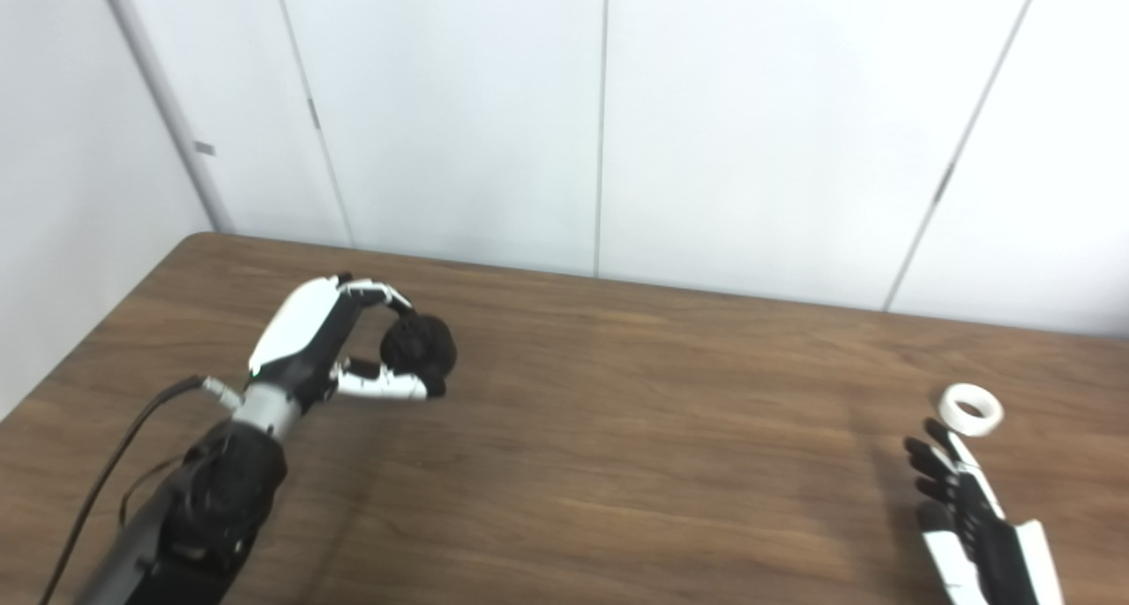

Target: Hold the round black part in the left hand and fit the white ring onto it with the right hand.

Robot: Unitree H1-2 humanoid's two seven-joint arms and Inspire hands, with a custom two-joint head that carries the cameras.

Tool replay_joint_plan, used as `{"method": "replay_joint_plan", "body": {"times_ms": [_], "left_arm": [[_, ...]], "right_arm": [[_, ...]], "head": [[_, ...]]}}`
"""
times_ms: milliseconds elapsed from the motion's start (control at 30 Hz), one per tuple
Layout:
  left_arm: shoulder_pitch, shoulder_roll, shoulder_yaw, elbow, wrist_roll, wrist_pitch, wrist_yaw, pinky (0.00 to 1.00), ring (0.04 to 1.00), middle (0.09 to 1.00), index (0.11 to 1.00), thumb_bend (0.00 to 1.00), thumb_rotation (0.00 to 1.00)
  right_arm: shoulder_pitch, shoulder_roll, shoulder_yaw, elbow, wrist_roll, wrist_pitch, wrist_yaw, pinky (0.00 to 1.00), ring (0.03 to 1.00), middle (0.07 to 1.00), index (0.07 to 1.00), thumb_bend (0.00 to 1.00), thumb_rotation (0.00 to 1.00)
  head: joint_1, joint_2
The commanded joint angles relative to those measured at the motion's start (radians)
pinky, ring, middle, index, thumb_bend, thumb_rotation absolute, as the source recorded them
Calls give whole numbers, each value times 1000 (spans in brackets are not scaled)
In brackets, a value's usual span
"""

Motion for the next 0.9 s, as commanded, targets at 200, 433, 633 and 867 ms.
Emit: {"method": "replay_joint_plan", "body": {"times_ms": [200, 433, 633, 867], "left_arm": [[57, -32, -68, -113, 121, -36, -32, 1000, 903, 784, 483, 523, 49], [130, -89, -131, -124, 182, -109, -7, 1000, 890, 773, 483, 523, 49], [181, -131, -151, -81, 220, -187, 25, 1000, 891, 774, 483, 523, 49], [230, -157, -189, -44, 268, -237, 32, 1000, 893, 778, 483, 523, 51]], "right_arm": [[73, 68, 54, 22, -15, 51, -17, 824, 853, 857, 913, 623, 1000], [75, 83, 71, -24, -23, 107, -16, 844, 860, 863, 919, 610, 1000], [80, 94, 87, -58, -44, 147, -18, 833, 860, 864, 912, 583, 1000], [83, 100, 109, -88, -64, 178, -30, 821, 858, 865, 907, 592, 1000]], "head": [[-33, 27], [-83, 51], [-117, 66], [-149, 85]]}}
